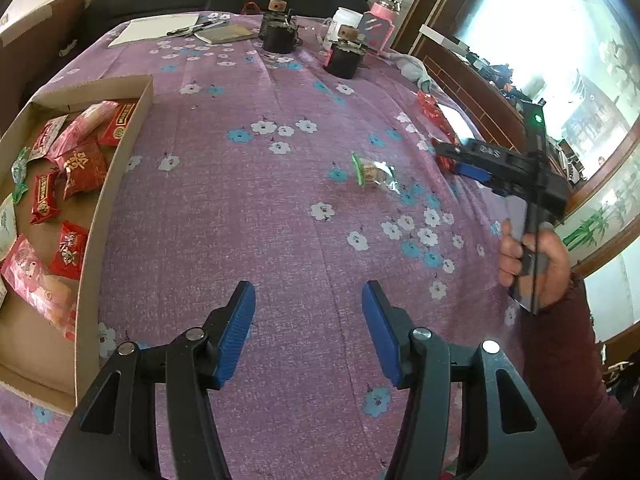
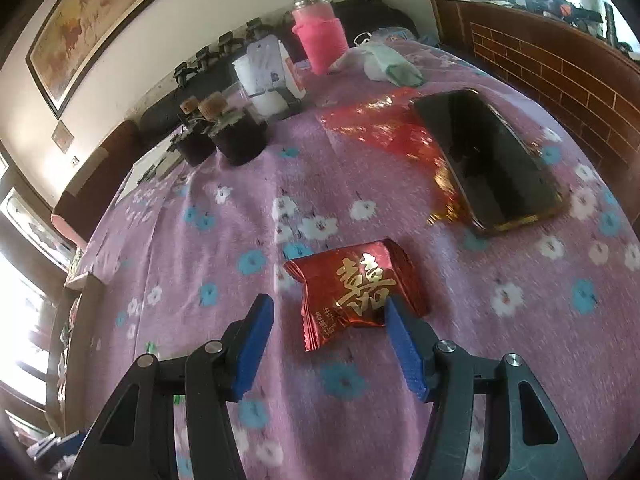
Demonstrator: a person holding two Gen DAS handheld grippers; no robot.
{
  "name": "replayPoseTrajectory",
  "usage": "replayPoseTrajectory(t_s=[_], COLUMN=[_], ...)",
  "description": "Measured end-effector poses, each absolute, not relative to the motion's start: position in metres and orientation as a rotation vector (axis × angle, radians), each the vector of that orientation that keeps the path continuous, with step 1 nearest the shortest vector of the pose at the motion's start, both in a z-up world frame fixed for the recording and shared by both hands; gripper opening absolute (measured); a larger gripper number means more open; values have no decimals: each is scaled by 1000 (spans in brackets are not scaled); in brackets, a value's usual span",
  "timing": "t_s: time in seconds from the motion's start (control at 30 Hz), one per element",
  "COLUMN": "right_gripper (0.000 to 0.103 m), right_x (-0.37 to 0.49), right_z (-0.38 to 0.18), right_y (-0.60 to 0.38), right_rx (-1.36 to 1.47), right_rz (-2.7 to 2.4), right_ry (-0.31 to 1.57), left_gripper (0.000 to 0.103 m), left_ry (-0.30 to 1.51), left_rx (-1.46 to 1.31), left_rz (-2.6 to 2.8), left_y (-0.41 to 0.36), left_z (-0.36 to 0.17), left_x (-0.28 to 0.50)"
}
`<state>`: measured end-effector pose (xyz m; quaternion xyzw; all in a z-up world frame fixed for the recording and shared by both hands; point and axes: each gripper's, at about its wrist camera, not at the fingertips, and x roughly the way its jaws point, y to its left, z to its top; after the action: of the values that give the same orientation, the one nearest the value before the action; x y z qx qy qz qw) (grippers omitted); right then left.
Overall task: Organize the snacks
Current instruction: 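Grasp clear green-edged bag with left tool while right tool grasps red gold-lettered pouch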
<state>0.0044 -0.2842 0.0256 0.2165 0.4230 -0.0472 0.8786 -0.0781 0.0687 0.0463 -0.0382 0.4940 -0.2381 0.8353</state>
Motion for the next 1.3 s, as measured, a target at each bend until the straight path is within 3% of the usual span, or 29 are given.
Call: replayPoseTrajectory(t_s=[0.3,0.4,0.5,0.57,0.63,0.83,1.2,1.3], right_gripper=[61,72,73,70,57,38,38,38], right_x=[13,18,32,39,42,29,21,21], right_z=[38,43,32,23,20,26,27,27], right_y=[-285,-289,-288,-280,-272,-269,-277,-278], right_rx=[474,454,443,385,315,273,335,339], right_rz=[-136,-151,-143,-150,-164,-152,-124,-122], right_ry=[814,803,845,864,870,848,845,846], left_gripper=[54,54,54,54,54,54,54,68], left_ry=[1018,1017,1025,1027,1019,938,896,923], left_rx=[-49,-59,-61,-42,-1,146,469,473], left_rz=[-529,-535,-539,-541,-544,-635,-770,-785], left_y=[49,45,38,31,22,-17,-81,-85], left_z=[63,64,60,58,59,59,24,18], left_x=[-65,-56,-50,-46,-41,-24,6,7])
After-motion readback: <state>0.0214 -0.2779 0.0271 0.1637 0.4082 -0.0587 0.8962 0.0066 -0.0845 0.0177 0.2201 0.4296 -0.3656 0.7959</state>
